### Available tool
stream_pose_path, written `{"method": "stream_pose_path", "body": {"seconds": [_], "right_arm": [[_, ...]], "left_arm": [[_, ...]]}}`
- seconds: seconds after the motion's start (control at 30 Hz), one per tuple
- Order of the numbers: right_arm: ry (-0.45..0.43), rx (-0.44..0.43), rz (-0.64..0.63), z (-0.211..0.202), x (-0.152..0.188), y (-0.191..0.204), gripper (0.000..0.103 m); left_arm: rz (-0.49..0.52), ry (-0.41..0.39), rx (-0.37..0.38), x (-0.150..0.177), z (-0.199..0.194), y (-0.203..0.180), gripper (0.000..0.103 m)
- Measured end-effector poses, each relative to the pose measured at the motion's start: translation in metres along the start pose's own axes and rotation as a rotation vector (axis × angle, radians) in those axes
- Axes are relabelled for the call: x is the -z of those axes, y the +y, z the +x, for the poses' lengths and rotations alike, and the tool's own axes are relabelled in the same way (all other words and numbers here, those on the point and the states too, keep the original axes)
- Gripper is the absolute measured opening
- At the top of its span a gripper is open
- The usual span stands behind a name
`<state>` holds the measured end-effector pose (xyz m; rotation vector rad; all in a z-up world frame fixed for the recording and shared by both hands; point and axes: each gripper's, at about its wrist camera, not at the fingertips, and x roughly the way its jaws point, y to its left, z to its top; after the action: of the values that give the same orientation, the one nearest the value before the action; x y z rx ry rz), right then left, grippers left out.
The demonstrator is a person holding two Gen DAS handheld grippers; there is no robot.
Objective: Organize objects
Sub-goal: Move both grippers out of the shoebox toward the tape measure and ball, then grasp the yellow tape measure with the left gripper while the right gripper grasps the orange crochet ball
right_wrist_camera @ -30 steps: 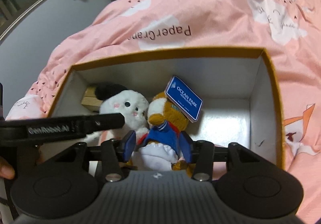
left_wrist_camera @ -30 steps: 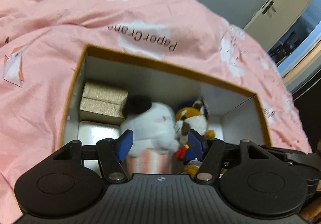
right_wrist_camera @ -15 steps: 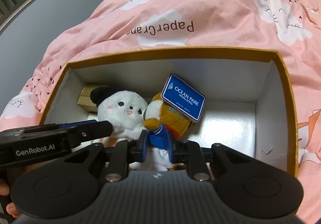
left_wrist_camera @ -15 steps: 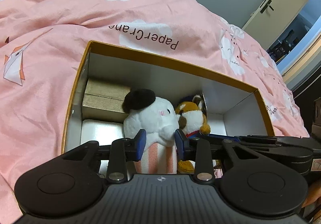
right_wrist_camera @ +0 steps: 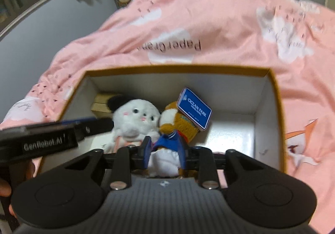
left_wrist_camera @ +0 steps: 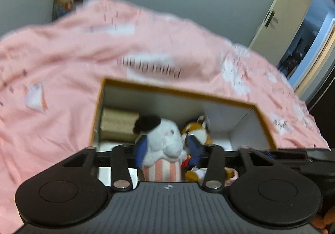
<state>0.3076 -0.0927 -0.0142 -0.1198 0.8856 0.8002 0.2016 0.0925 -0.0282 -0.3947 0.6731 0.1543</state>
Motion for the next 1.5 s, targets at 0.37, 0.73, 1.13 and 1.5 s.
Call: {"method": "stream_pose_path", "body": {"seconds": [0.37, 0.73, 1.13, 1.5], "right_arm": [[-0.177, 0.087, -0.015, -0.128, 0.094, 0.028, 0.055], [-0.058, 0.327, -0.101, -0.16, 0.191, 0.041, 0.095], [0.106, 0.348, 0.071, -0.139, 0.231, 0.023, 0.084], [0.204, 0.281, 0.129, -0.122, 0.242, 0.015, 0.051]], "left_arm": [[0.109, -0.173, 0.089, 0.057, -0.09, -0.049, 0.084], [0.141, -0.017, 0.228, 0.112, -0.098, -0.074, 0.079], [0.158, 0.151, 0.182, 0.133, -0.086, -0.078, 0.072], [0.159, 0.251, 0.148, 0.143, -0.072, -0.076, 0.064]]}}
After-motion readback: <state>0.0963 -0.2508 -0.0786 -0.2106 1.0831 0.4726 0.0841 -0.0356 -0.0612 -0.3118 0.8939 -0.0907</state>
